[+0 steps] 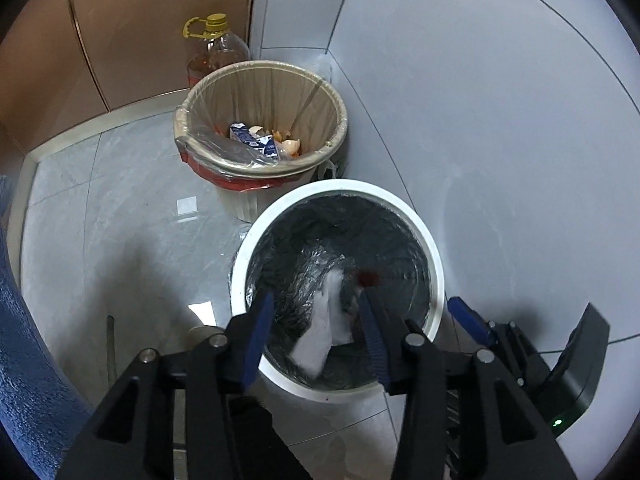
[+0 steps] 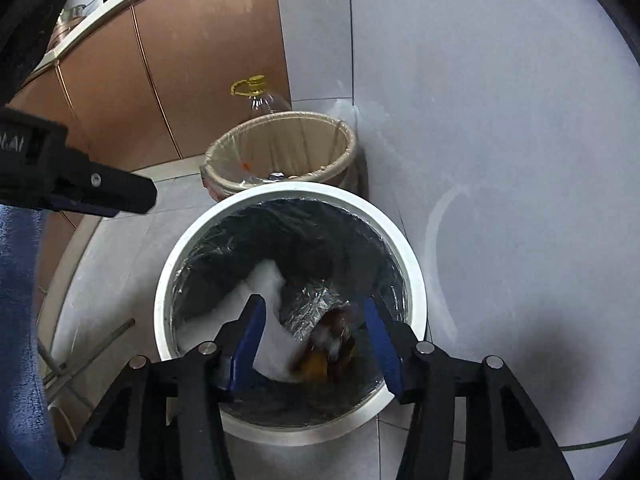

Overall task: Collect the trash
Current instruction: 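Carry both items to the steel bin and open both tools to drop them, then move both open tools back over the table, then grasp the purple plastic bag with left tool while right tool grasps white tissue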

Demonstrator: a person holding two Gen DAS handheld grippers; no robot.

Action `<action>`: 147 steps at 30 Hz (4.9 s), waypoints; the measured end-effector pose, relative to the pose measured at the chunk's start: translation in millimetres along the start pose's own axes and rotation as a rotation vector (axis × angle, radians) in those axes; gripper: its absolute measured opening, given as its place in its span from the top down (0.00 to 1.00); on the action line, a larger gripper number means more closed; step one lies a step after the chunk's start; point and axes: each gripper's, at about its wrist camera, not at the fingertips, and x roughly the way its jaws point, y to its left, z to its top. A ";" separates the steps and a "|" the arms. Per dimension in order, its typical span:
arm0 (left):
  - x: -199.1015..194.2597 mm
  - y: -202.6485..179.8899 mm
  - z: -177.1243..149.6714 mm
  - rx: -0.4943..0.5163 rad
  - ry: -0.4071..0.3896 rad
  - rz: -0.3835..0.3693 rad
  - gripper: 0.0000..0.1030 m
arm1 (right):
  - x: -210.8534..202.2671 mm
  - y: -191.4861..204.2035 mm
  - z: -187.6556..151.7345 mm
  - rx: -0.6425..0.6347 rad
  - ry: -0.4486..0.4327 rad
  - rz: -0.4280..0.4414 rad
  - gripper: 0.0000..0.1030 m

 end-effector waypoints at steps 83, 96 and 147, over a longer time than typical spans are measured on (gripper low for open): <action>-358.1 318.6 -338.8 -0.427 -0.486 0.328 0.39 | -228.6 287.5 -4.2 -0.453 -0.281 0.482 0.31; -297.8 349.5 -307.3 -0.405 -0.341 0.306 0.39 | -154.9 326.3 -4.2 -0.503 -0.151 0.548 0.31; -345.1 339.2 -332.5 -0.467 -0.464 0.290 0.58 | -145.5 344.1 -17.3 -0.555 -0.082 0.611 0.76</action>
